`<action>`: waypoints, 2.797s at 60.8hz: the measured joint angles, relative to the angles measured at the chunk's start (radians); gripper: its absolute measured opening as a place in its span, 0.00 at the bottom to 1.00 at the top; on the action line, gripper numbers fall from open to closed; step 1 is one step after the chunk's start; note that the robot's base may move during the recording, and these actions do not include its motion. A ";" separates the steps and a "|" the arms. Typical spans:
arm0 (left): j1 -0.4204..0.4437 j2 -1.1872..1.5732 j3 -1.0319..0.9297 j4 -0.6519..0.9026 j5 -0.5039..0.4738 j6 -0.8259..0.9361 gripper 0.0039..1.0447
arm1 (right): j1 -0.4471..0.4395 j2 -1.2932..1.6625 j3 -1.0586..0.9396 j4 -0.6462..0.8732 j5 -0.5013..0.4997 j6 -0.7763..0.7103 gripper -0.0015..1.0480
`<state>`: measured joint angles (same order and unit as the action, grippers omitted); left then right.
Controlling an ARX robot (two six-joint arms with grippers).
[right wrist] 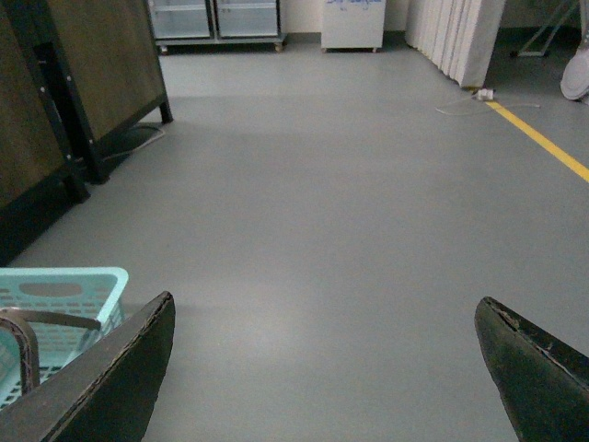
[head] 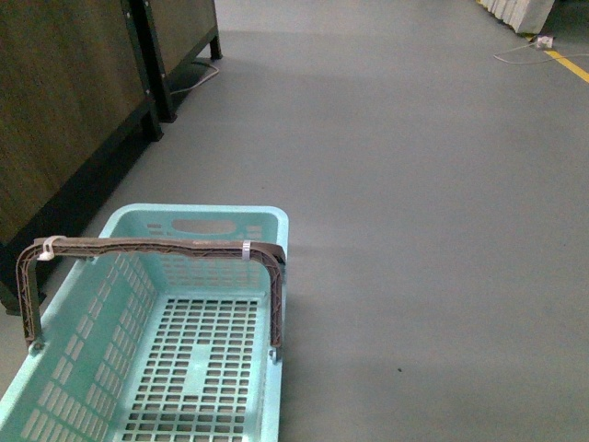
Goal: Pick lemon and mango into basket
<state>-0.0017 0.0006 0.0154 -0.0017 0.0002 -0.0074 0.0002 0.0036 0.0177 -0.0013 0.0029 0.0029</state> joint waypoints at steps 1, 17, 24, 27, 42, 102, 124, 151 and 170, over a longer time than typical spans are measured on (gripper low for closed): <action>0.000 0.000 0.000 0.000 0.000 0.000 0.93 | 0.000 0.000 0.000 0.000 0.000 0.000 0.92; 0.000 0.000 0.000 0.000 0.000 0.000 0.93 | 0.000 0.000 0.000 0.000 0.000 0.000 0.92; 0.000 0.000 0.000 0.000 0.000 0.000 0.93 | 0.000 0.000 0.000 0.000 0.000 0.000 0.92; 0.000 0.000 0.000 0.000 0.000 0.000 0.93 | 0.000 0.000 0.000 0.000 0.000 0.000 0.92; -0.077 0.333 0.122 -0.162 -0.148 -0.280 0.93 | 0.000 0.000 0.000 0.000 -0.002 0.000 0.92; -0.201 1.874 0.677 0.539 0.008 -1.306 0.93 | 0.000 0.000 0.000 0.000 -0.002 0.000 0.92; -0.201 2.111 0.903 0.486 -0.003 -1.374 0.93 | 0.000 0.000 0.000 0.000 -0.002 0.000 0.92; -0.200 2.219 1.031 0.425 -0.018 -1.399 0.40 | 0.000 0.000 0.000 0.000 -0.002 0.000 0.92; -0.197 2.148 0.963 0.469 -0.002 -1.437 0.06 | 0.000 0.000 0.000 0.000 -0.002 0.000 0.92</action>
<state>-0.1989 2.1483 0.9783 0.4675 -0.0013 -1.4445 0.0002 0.0036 0.0177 -0.0013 0.0006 0.0029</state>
